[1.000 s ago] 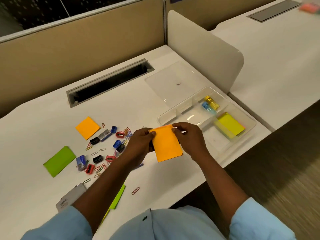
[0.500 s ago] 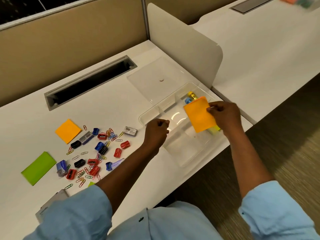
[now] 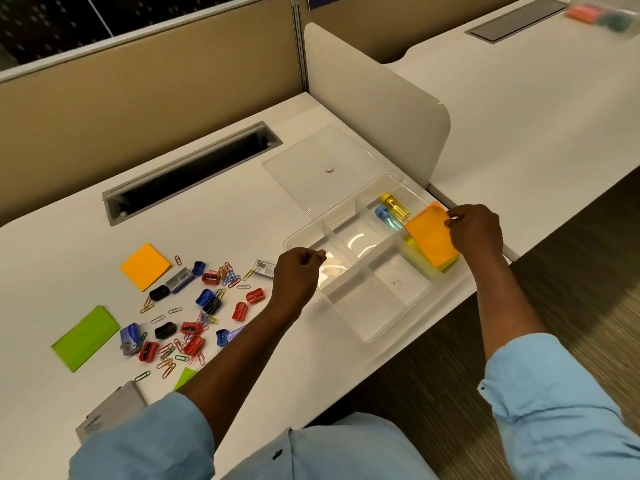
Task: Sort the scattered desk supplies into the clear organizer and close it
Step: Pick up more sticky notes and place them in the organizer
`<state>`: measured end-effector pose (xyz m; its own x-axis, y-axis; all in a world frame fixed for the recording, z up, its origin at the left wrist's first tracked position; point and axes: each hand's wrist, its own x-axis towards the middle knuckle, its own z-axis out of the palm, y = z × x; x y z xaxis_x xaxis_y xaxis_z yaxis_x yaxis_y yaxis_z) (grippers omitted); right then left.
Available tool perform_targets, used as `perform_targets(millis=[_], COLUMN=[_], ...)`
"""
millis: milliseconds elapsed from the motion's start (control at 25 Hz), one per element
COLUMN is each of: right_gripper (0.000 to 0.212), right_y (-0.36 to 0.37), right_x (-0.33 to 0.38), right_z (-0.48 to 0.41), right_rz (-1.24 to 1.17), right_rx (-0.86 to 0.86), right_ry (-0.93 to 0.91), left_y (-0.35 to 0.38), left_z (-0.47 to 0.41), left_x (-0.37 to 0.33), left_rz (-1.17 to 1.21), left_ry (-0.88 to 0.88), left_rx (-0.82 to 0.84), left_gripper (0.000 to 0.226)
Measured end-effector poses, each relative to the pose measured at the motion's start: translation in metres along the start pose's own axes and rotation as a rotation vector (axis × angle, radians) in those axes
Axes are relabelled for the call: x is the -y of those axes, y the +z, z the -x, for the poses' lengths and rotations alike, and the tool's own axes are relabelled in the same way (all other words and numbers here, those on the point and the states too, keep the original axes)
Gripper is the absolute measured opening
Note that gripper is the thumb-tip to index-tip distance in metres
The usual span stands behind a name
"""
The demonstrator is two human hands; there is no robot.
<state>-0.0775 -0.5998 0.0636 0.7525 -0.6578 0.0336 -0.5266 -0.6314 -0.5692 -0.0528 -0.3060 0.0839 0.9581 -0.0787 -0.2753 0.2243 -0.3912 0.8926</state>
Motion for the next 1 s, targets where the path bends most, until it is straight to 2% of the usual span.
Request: perform_targets(millis=[80, 320, 560, 720, 840, 1000], right_gripper=[0.023, 0.024, 0.022, 0.020, 0.020, 0.017], right_y=[0.002, -0.002, 0.006, 0.015, 0.023, 0.034], right_x=[-0.001, -0.009, -0.012, -0.003, 0.001, 0.003], right_z=[-0.001, 0.000, 0.006, 0.012, 0.019, 0.030], right_rz=[0.019, -0.028, 0.038, 0.178, 0.416, 0.522], right_rx=[0.037, -0.062, -0.004, 0.078, 0.105, 0.074], right_ry=[-0.009, -0.006, -0.018, -0.060, -0.110, -0.067], left_y=[-0.002, -0.007, -0.007, -0.007, -0.010, -0.017], left_z=[0.001, 0.003, 0.006, 0.008, 0.008, 0.008], left_x=[0.002, 0.005, 0.006, 0.005, 0.007, 0.013], left_rz=[0.016, 0.039, 0.066, 0.071, 0.066, 0.040], left_ry=[-0.008, 0.006, 0.014, 0.004, 0.001, -0.012], left_rx=[-0.005, 0.002, 0.000, 0.005, 0.000, -0.027], left_gripper=[0.017, 0.016, 0.017, 0.016, 0.016, 0.020])
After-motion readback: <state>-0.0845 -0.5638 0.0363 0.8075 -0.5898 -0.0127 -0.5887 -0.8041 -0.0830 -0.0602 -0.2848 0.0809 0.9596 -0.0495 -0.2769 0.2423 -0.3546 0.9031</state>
